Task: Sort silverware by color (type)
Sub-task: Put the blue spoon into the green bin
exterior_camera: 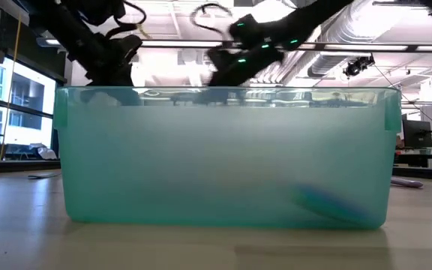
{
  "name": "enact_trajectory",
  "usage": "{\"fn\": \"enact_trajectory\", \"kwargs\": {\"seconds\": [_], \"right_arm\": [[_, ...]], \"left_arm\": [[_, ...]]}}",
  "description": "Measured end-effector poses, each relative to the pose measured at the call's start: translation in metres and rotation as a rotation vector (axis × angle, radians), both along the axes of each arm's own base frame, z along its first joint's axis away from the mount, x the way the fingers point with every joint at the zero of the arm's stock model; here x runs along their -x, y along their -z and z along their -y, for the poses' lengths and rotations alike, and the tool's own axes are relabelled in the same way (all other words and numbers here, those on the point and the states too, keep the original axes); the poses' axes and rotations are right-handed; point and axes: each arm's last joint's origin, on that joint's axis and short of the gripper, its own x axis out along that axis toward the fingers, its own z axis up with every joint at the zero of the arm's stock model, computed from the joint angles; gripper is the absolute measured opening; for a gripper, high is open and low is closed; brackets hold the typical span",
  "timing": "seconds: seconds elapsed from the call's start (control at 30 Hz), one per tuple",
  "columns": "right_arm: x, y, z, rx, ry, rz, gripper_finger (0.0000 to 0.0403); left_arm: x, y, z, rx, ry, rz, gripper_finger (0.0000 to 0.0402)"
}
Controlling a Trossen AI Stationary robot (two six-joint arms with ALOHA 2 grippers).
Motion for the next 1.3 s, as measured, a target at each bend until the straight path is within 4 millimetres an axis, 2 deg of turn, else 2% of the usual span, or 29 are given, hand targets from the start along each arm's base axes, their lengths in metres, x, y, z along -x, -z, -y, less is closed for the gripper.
{"fn": "enact_trajectory", "kwargs": {"seconds": [0.17,0.27,0.4,0.5,0.67,0.8,1.0,1.3], "right_arm": [[0.065,-0.021,-0.018,0.011,0.070,0.023,0.0000],[0.095,-0.019,-0.033,0.028,0.116,0.009,0.0000],[0.125,-0.017,-0.047,0.014,0.199,0.053,0.0000],[0.140,-0.008,-0.055,-0.015,0.251,0.079,0.0000],[0.152,-0.004,-0.064,-0.025,0.283,0.156,0.0000],[0.152,-0.003,-0.065,-0.021,0.279,0.167,0.0000],[0.152,-0.004,-0.065,-0.012,0.276,0.170,0.0000],[0.152,-0.004,-0.065,-0.002,0.271,0.169,0.0000]], "left_arm": [[0.014,0.013,-0.001,0.177,-0.177,-0.109,0.0004],[0.025,0.020,0.001,0.260,-0.273,-0.200,0.0017],[0.031,0.024,0.003,0.322,-0.361,-0.254,0.0046],[0.031,0.029,0.002,0.364,-0.391,-0.283,0.0074],[0.027,0.044,-0.003,0.408,-0.478,-0.383,0.0116],[0.023,0.059,-0.009,0.404,-0.545,-0.461,0.0128],[0.015,0.077,-0.022,0.337,-0.554,-0.526,0.0117],[0.009,0.091,-0.028,0.378,-0.499,-0.587,0.0080]]}}
